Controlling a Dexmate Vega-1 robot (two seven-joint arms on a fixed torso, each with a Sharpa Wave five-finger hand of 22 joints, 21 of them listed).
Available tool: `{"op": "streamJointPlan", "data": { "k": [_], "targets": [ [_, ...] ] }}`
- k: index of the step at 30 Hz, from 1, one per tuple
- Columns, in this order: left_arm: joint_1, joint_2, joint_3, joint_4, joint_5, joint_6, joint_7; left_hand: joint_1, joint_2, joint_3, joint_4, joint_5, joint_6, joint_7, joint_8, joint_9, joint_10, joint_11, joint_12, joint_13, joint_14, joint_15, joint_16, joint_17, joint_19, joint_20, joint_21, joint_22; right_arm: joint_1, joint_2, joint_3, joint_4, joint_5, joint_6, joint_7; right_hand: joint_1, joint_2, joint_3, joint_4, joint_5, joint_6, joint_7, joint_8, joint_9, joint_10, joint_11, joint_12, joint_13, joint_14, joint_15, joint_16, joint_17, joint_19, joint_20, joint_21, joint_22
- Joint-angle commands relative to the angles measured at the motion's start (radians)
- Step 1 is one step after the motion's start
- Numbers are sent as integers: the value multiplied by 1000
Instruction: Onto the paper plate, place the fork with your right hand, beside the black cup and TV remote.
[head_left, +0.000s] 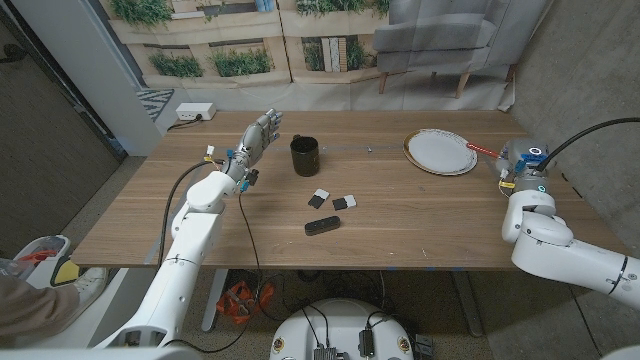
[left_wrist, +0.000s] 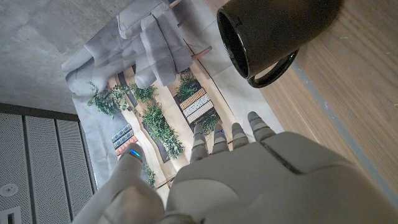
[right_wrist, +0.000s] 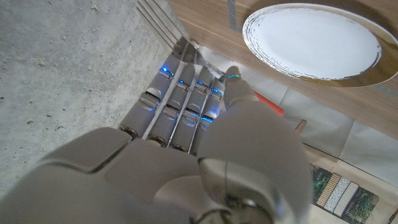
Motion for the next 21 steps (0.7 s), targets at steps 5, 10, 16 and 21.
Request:
{"op": "streamJointPlan", "data": {
  "k": [5,10,16,21],
  "targets": [
    [31,0,-8,-35,-2,7,9,-2,4,-1,0,-1,9,2,2,4,3,7,3,4,-10,3,6,2,1,6,-2,3,27,-12,-5,2,-17,52,16,10,1,1,5,5,21,-15,14,38,4,0,5,3,10,-140,-6,5,2,-3,10,4],
    [31,-1,-7,-34,-2,3,9,-3,4,-2,0,-1,10,2,2,4,3,5,3,4,-10,3,6,2,1,6,-2,3,43,-12,-11,10,-22,65,28,11,1,1,4,5,21,-17,14,38,6,-4,6,4,9,-141,-7,6,1,-4,11,5],
    [33,-2,-10,-35,-2,4,12,-3,4,-2,0,-1,11,2,2,4,4,6,3,4,-10,2,6,2,0,6,-2,3,73,-6,-37,24,-42,87,49,11,1,0,5,5,22,-17,15,39,9,-3,7,4,12,-140,-8,7,0,-4,12,5],
    [35,-1,-13,-36,-2,7,15,-3,4,-2,0,-1,10,1,2,4,5,5,3,4,-10,2,6,2,0,6,-2,3,96,-3,-54,36,-58,105,66,11,0,-1,5,5,23,-16,15,39,11,-4,7,4,14,-140,-8,8,0,-4,14,5]
  ]
}}
